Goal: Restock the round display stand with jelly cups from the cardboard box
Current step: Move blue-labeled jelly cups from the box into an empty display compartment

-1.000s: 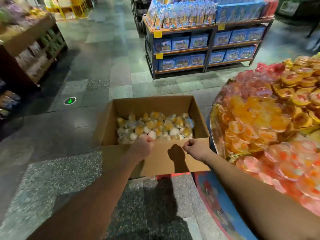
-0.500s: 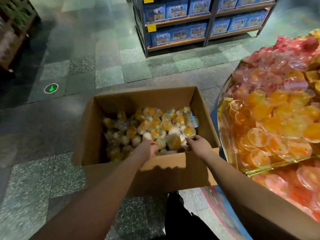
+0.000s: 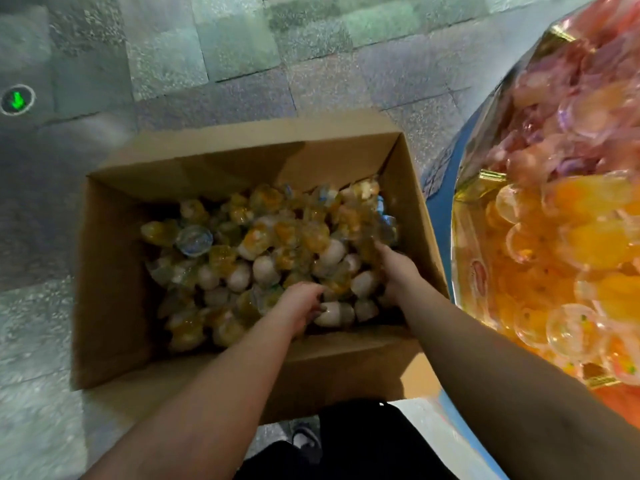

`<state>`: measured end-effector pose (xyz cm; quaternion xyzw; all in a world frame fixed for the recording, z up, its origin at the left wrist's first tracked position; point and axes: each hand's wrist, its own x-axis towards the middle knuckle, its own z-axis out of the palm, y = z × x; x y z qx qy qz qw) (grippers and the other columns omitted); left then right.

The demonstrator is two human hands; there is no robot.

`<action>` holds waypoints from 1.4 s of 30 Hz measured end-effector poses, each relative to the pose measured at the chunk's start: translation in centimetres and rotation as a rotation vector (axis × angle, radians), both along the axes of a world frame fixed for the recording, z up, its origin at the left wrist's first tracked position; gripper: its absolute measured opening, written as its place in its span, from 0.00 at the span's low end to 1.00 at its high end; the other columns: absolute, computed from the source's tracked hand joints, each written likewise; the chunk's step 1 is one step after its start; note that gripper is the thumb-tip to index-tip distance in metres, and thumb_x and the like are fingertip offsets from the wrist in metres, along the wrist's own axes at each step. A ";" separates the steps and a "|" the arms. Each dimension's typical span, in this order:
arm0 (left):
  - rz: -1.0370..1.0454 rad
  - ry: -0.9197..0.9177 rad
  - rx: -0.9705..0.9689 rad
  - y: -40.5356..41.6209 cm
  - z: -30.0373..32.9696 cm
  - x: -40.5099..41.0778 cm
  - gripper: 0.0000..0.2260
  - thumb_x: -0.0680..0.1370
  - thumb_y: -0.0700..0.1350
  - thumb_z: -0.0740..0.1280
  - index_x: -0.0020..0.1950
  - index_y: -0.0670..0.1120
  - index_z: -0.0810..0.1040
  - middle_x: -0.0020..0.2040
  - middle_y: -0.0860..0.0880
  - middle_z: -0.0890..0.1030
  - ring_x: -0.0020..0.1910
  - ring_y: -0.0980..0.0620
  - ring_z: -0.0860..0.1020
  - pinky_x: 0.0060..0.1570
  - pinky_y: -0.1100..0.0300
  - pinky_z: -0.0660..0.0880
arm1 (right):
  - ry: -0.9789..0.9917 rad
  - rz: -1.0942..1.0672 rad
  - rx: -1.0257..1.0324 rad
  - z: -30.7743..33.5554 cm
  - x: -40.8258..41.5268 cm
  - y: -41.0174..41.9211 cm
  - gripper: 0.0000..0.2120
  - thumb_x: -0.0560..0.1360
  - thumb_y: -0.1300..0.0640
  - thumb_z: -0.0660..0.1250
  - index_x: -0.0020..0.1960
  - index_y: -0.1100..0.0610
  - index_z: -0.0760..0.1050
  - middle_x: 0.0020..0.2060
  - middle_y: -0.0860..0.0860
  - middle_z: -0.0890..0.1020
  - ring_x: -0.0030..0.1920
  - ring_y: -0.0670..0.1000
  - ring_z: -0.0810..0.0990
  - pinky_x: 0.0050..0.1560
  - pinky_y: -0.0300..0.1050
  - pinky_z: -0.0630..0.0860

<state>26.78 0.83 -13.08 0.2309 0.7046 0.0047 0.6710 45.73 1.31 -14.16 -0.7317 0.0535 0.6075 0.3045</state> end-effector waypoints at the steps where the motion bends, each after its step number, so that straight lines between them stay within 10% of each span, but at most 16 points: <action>1: 0.016 0.002 -0.002 0.3 -0.8 0.5 0.12 0.80 0.45 0.66 0.62 0.44 0.76 0.52 0.44 0.79 0.50 0.46 0.80 0.43 0.58 0.77 | 0.010 -0.043 0.003 -2.0 0.5 0.5 0.32 0.65 0.38 0.75 0.63 0.52 0.77 0.54 0.52 0.83 0.54 0.55 0.81 0.62 0.55 0.75; 4: 0.081 0.008 -0.034 1.1 -3.0 2.2 0.13 0.78 0.45 0.68 0.61 0.43 0.76 0.47 0.45 0.80 0.43 0.48 0.79 0.39 0.58 0.76 | -0.021 -0.146 -0.056 -2.6 0.3 2.1 0.43 0.59 0.35 0.78 0.69 0.52 0.72 0.59 0.53 0.81 0.56 0.58 0.80 0.64 0.57 0.74; 13: 0.296 0.063 -0.088 1.5 -7.9 6.3 0.19 0.75 0.52 0.72 0.62 0.45 0.77 0.53 0.45 0.81 0.43 0.49 0.78 0.33 0.60 0.71 | -0.065 -0.382 -0.112 -3.6 -1.3 3.1 0.22 0.79 0.47 0.67 0.71 0.52 0.71 0.63 0.53 0.78 0.64 0.55 0.76 0.60 0.49 0.75; 17: 0.413 0.045 -0.108 1.8 -9.2 6.9 0.22 0.72 0.56 0.74 0.60 0.45 0.76 0.47 0.48 0.80 0.41 0.50 0.76 0.39 0.59 0.73 | -0.039 -0.294 -0.034 -4.2 -1.0 2.9 0.20 0.83 0.54 0.59 0.73 0.59 0.67 0.68 0.54 0.74 0.65 0.55 0.76 0.44 0.42 0.77; 25: 0.477 0.026 -0.164 1.8 -9.3 6.5 0.20 0.74 0.47 0.74 0.63 0.45 0.76 0.50 0.45 0.81 0.42 0.48 0.79 0.31 0.60 0.76 | -0.123 -0.295 -0.108 -3.9 -1.0 3.0 0.27 0.72 0.42 0.73 0.67 0.48 0.74 0.59 0.52 0.79 0.62 0.57 0.76 0.66 0.60 0.72; 33: 0.403 -0.067 -0.060 -1.3 -4.7 4.1 0.19 0.75 0.43 0.71 0.66 0.49 0.73 0.57 0.44 0.79 0.55 0.41 0.79 0.56 0.41 0.78 | -0.093 -0.158 0.077 2.7 -1.4 -0.9 0.12 0.79 0.48 0.67 0.59 0.50 0.75 0.54 0.53 0.81 0.53 0.54 0.81 0.58 0.54 0.78; 42: 0.352 -0.298 0.236 -7.1 7.9 -3.2 0.13 0.80 0.42 0.66 0.64 0.47 0.70 0.52 0.43 0.81 0.36 0.47 0.82 0.32 0.58 0.75 | 0.050 -0.029 0.374 10.6 -4.8 -11.1 0.09 0.81 0.59 0.64 0.42 0.54 0.70 0.39 0.54 0.80 0.39 0.52 0.81 0.40 0.45 0.76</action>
